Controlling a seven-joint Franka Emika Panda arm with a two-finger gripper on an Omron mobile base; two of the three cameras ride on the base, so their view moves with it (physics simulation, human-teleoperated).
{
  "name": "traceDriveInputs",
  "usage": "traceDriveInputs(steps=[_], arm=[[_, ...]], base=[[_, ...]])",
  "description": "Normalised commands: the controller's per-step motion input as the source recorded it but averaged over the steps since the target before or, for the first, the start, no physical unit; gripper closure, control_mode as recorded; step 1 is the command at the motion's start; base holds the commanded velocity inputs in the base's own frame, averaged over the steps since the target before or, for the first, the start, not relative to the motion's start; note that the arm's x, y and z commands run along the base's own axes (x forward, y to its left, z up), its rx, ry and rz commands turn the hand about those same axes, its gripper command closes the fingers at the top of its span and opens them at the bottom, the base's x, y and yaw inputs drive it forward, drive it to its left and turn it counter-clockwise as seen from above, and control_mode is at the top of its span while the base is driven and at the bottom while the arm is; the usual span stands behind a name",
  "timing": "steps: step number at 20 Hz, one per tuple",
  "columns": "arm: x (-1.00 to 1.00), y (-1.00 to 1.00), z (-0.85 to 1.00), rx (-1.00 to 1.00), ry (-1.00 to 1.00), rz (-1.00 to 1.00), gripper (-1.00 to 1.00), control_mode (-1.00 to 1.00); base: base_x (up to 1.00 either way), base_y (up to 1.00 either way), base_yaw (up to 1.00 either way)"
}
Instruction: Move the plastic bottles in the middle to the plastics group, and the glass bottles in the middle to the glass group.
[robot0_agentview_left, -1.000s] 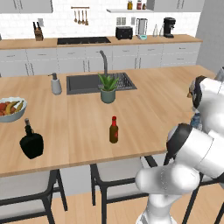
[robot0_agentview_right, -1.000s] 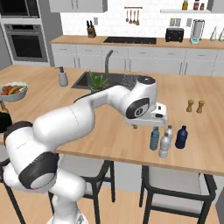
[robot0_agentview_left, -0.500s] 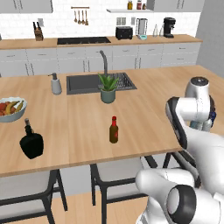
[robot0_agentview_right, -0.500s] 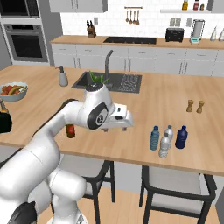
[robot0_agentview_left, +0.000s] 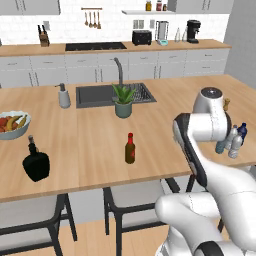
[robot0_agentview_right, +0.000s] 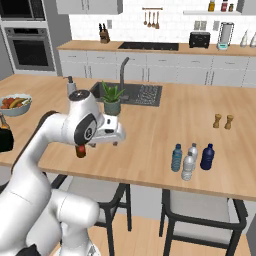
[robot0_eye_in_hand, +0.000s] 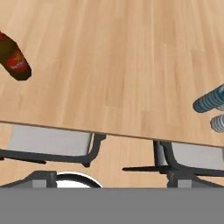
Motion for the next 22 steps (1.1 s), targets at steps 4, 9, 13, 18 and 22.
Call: traceDriveInputs(steps=[4, 9, 13, 18, 22], arm=[[-0.07, 0.65, 0.26, 0.18, 0.18, 0.10, -1.00, -1.00], [0.01, 0.69, 0.03, 0.10, -0.03, 0.13, -1.00, -1.00], [0.24, 0.73, 0.00, 0.00, -0.21, 0.04, -1.00, -1.00], [0.44, 0.73, -0.10, 0.00, -0.02, 0.06, -1.00, -1.00], [0.73, 0.57, -0.20, 0.00, 0.09, 0.06, -1.00, -1.00]], base=[[0.00, 0.00, 0.00], [0.00, 0.00, 0.00], [0.00, 0.00, 0.00], [0.00, 0.00, 0.00], [0.00, 0.00, 0.00]])
